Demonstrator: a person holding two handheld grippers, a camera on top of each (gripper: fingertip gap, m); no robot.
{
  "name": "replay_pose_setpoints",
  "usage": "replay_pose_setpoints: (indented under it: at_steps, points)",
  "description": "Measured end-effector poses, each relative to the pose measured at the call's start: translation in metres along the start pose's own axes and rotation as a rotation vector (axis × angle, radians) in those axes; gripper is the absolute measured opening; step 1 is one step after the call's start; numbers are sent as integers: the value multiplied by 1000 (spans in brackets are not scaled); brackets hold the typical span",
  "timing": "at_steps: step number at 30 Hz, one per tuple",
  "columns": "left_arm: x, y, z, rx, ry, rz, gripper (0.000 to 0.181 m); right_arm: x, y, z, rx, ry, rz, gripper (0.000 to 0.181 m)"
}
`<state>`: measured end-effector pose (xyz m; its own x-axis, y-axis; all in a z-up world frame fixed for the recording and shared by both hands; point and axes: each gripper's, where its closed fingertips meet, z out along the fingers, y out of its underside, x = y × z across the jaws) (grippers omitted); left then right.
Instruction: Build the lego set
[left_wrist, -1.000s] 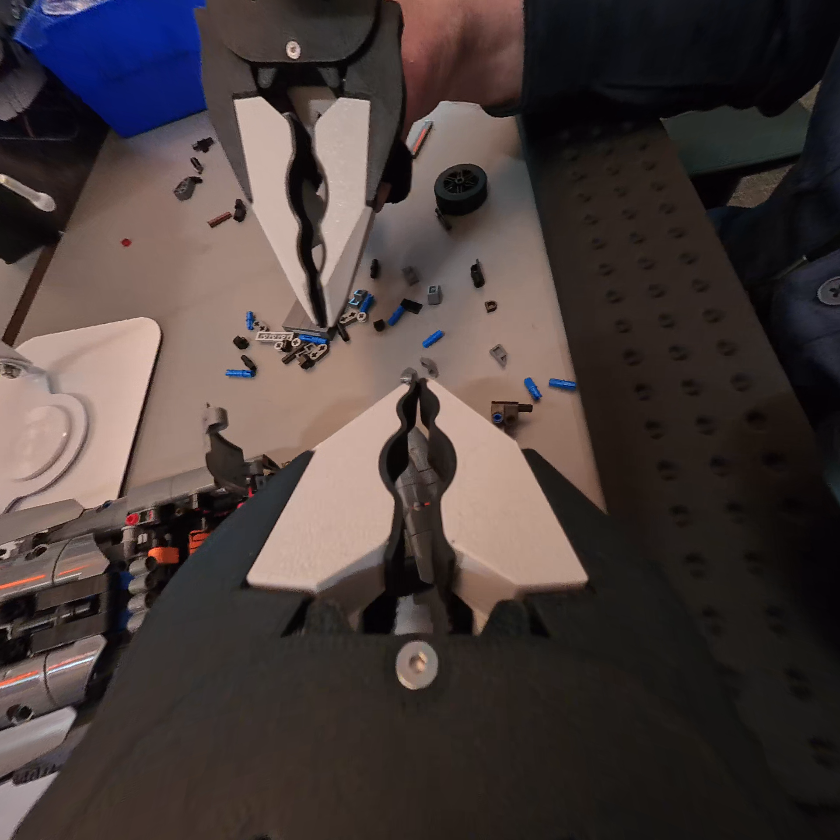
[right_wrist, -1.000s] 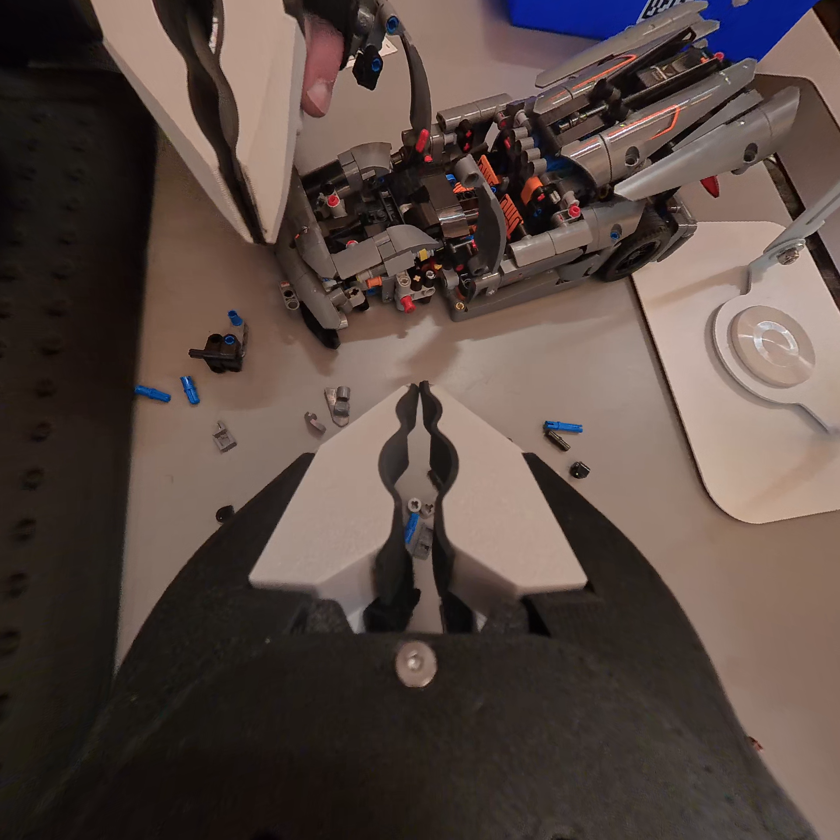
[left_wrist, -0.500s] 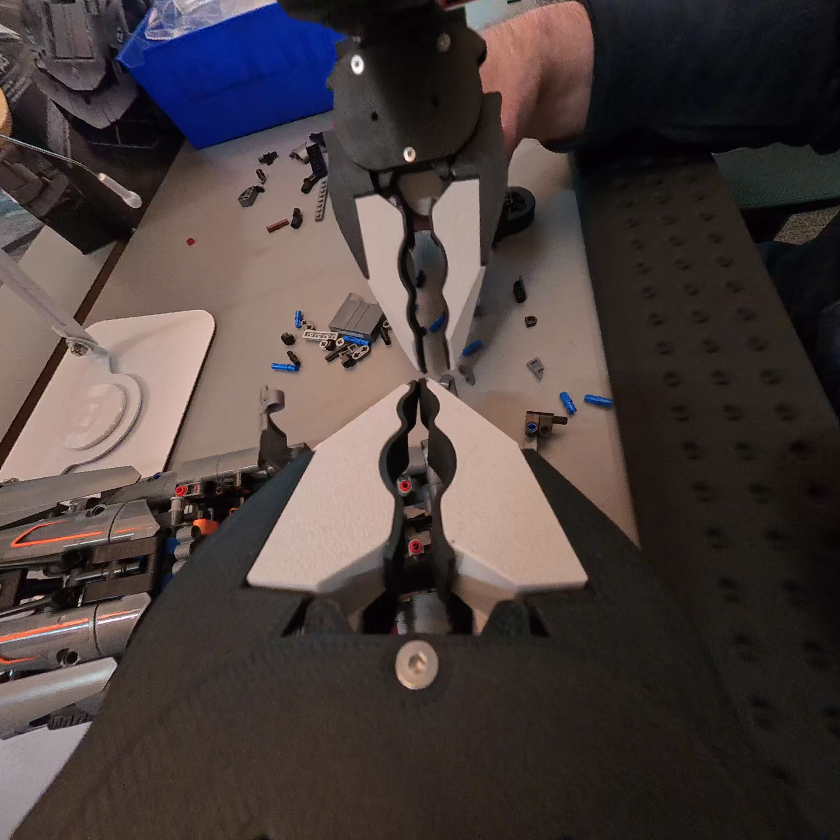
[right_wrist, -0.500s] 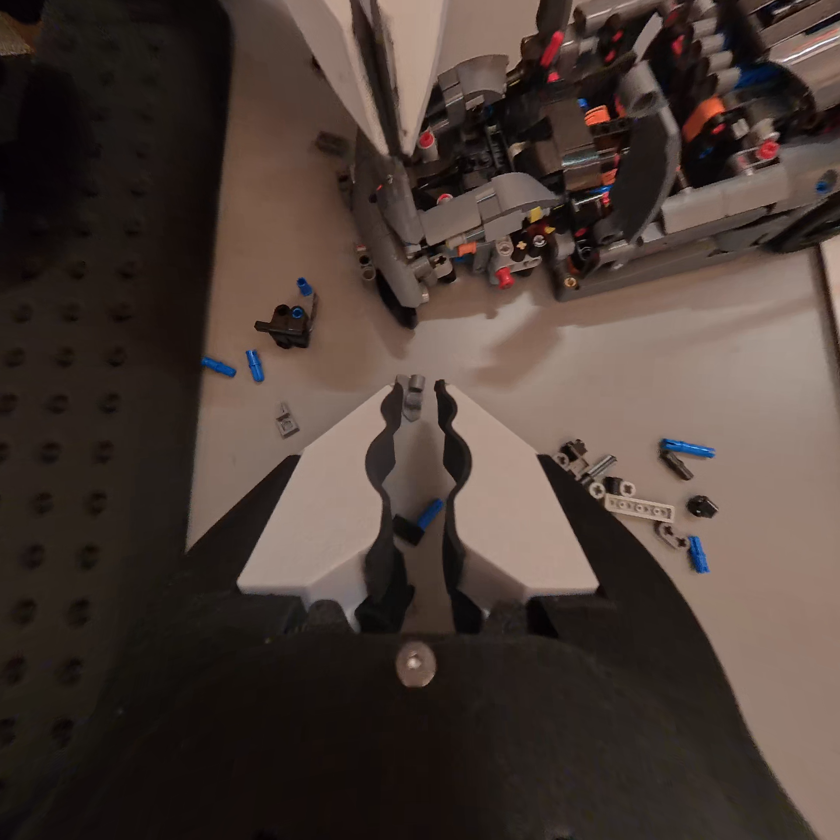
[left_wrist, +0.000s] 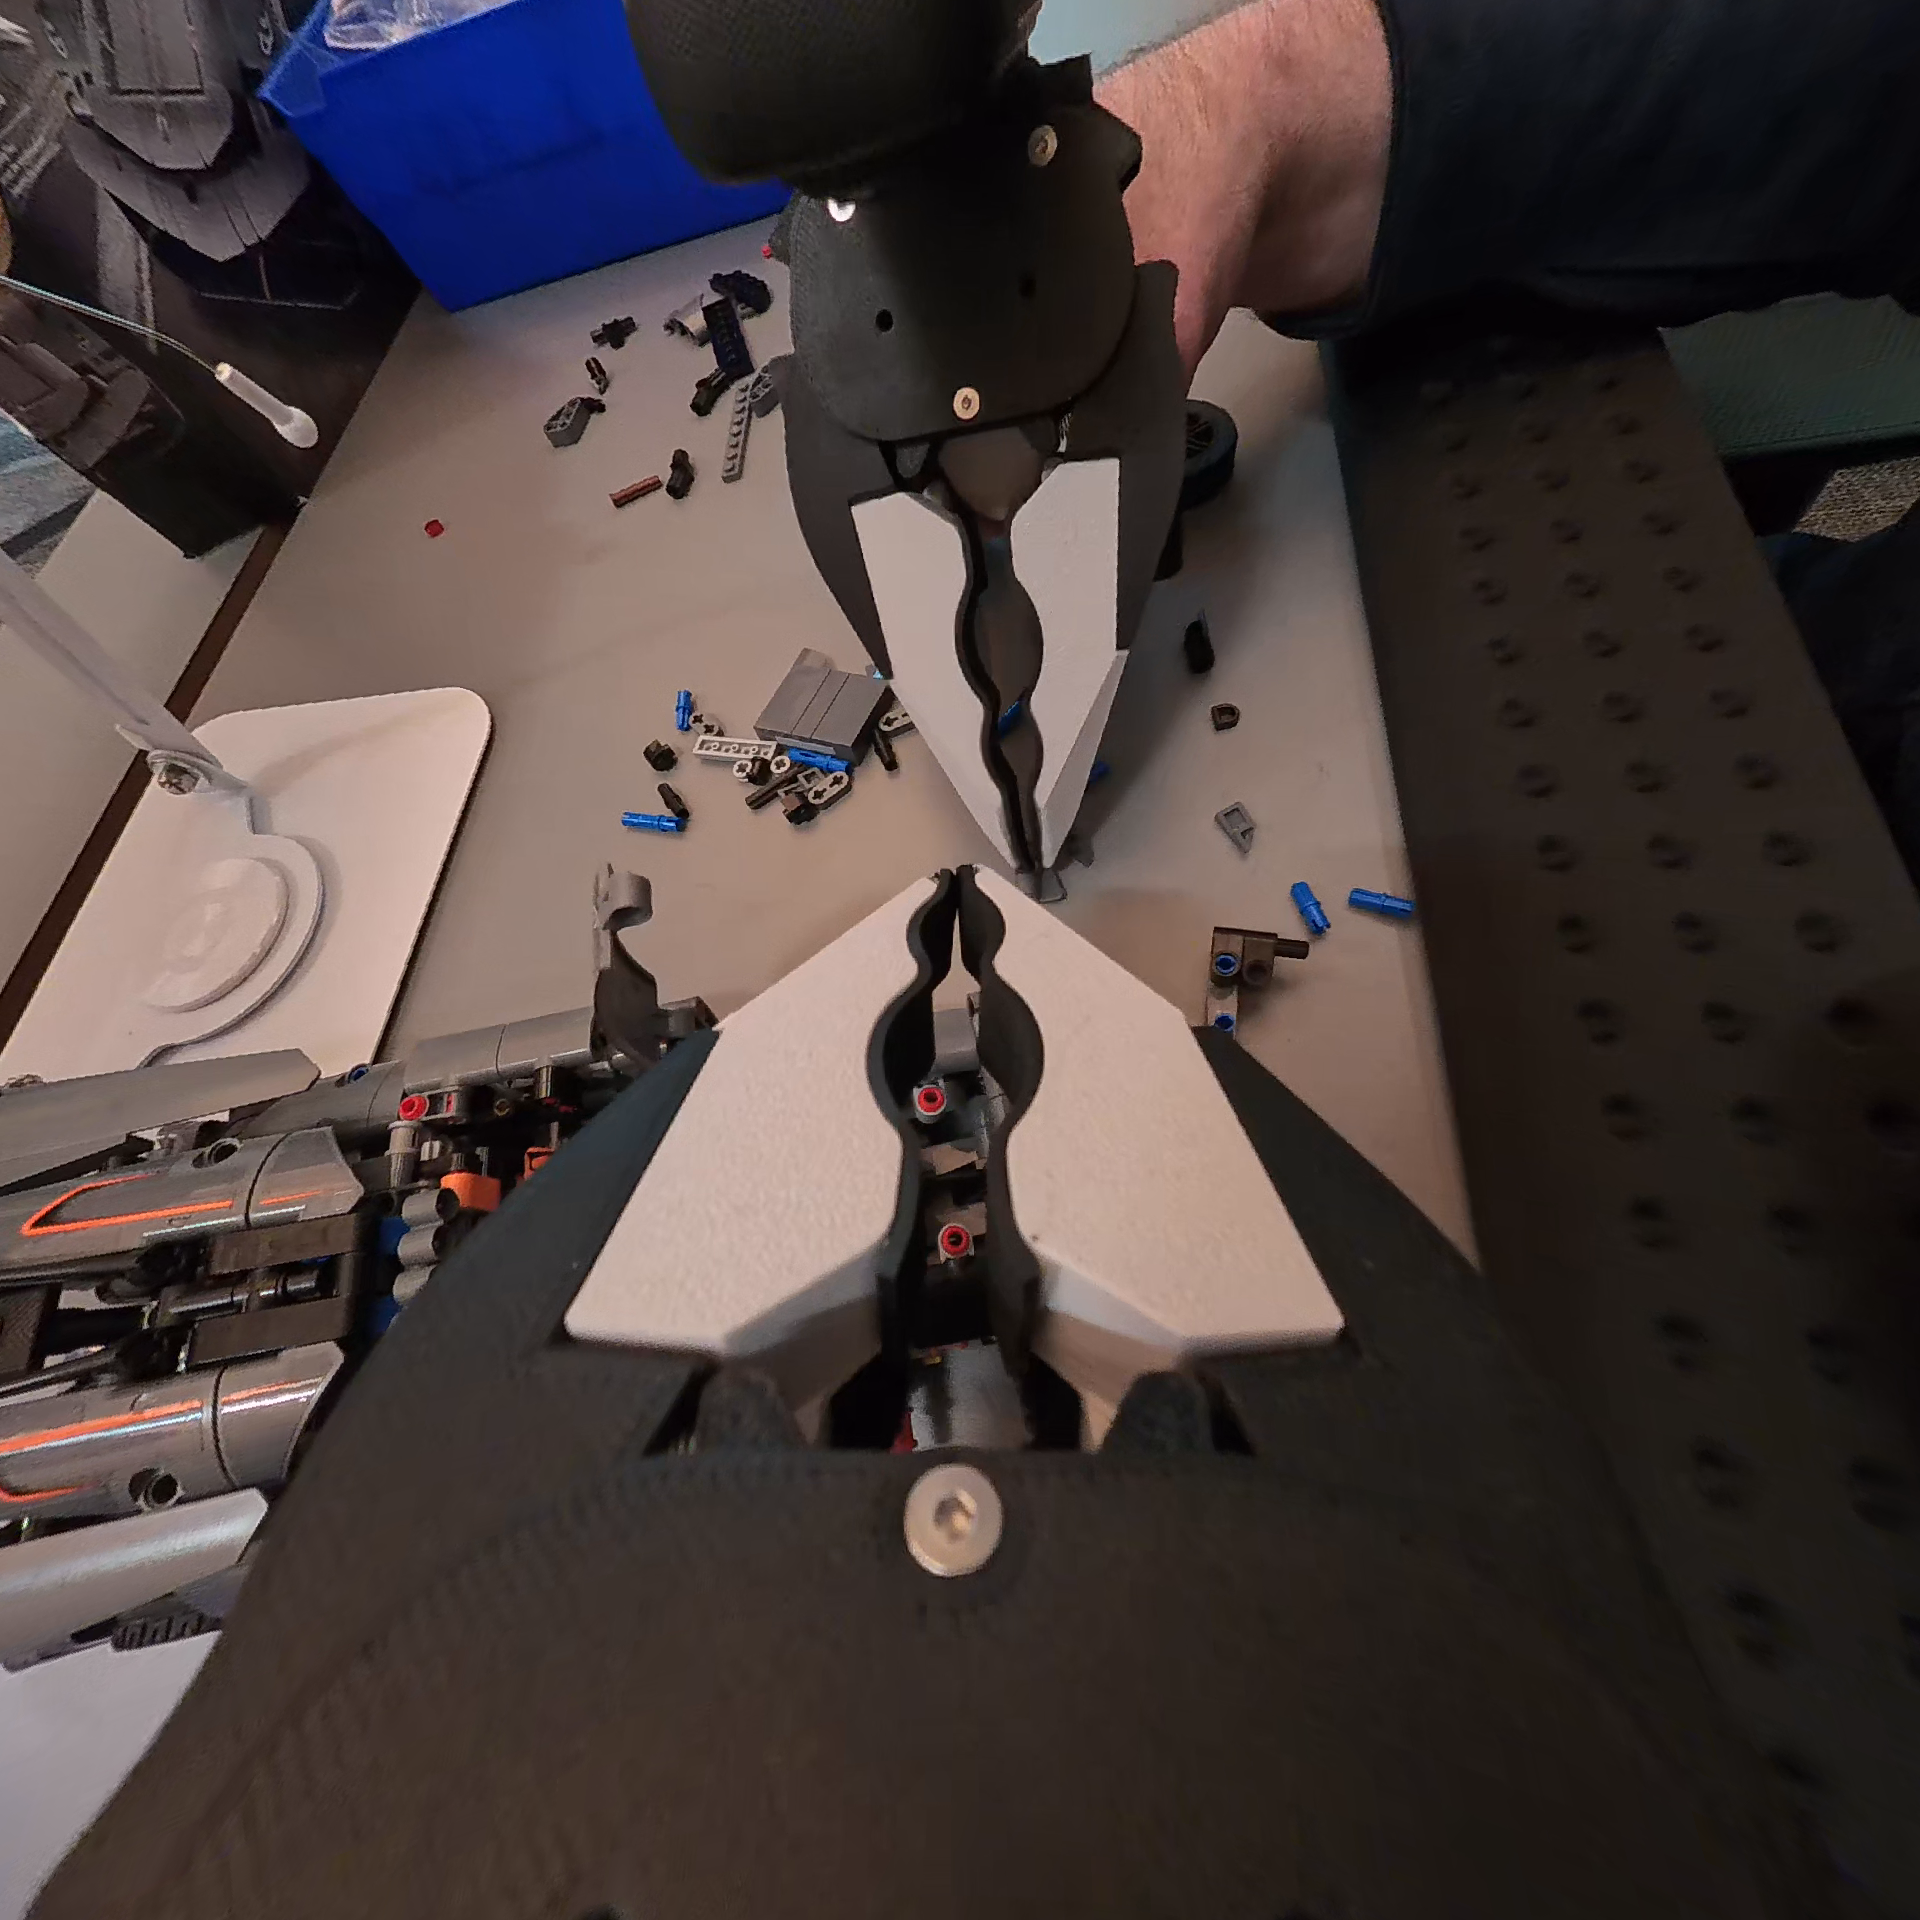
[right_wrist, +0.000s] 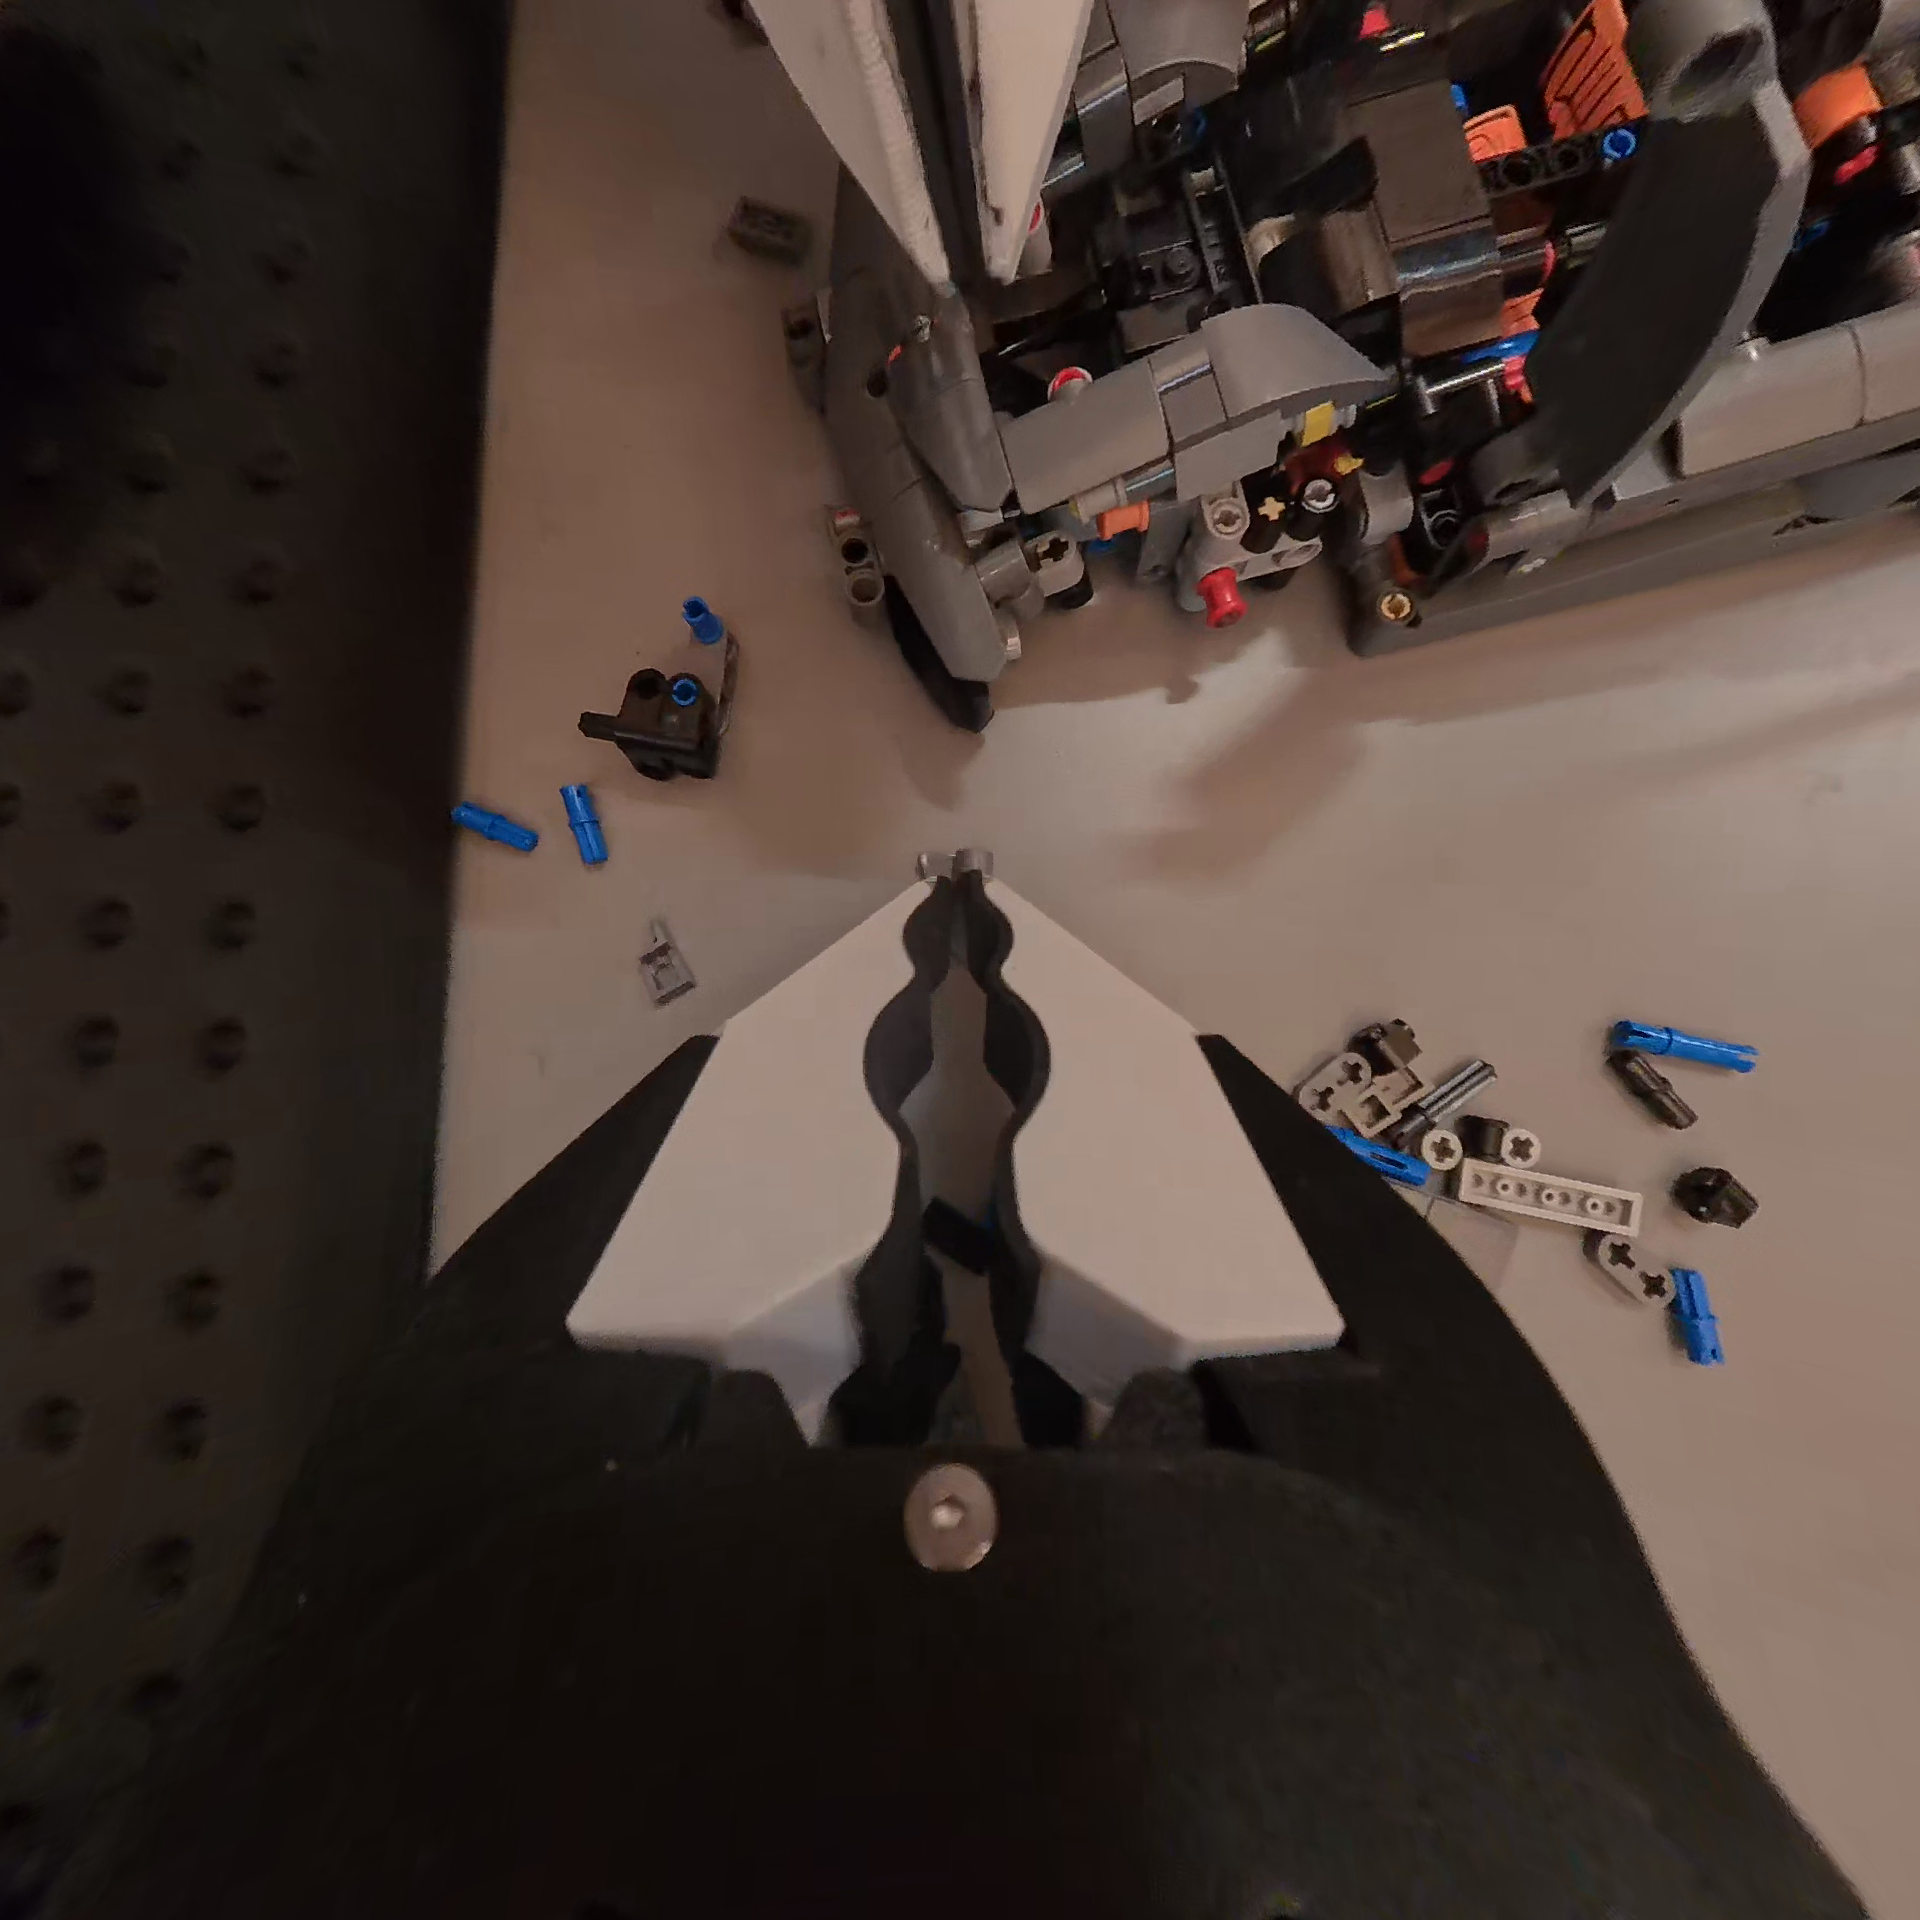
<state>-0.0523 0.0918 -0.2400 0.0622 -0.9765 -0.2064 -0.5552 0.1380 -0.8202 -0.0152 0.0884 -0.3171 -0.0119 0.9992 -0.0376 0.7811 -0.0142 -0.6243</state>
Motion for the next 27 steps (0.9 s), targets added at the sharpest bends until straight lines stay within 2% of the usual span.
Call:
replay_pose_setpoints:
  at_steps: [7, 27]
  points:
    - [0, 0, 0, -3, -1, 2, 0, -4, 0, -1, 0, -29, 7, 13]
    - [0, 2, 0, -14, -4, 6, 0, 5, 2, -3, -3, 23, -3, 4]
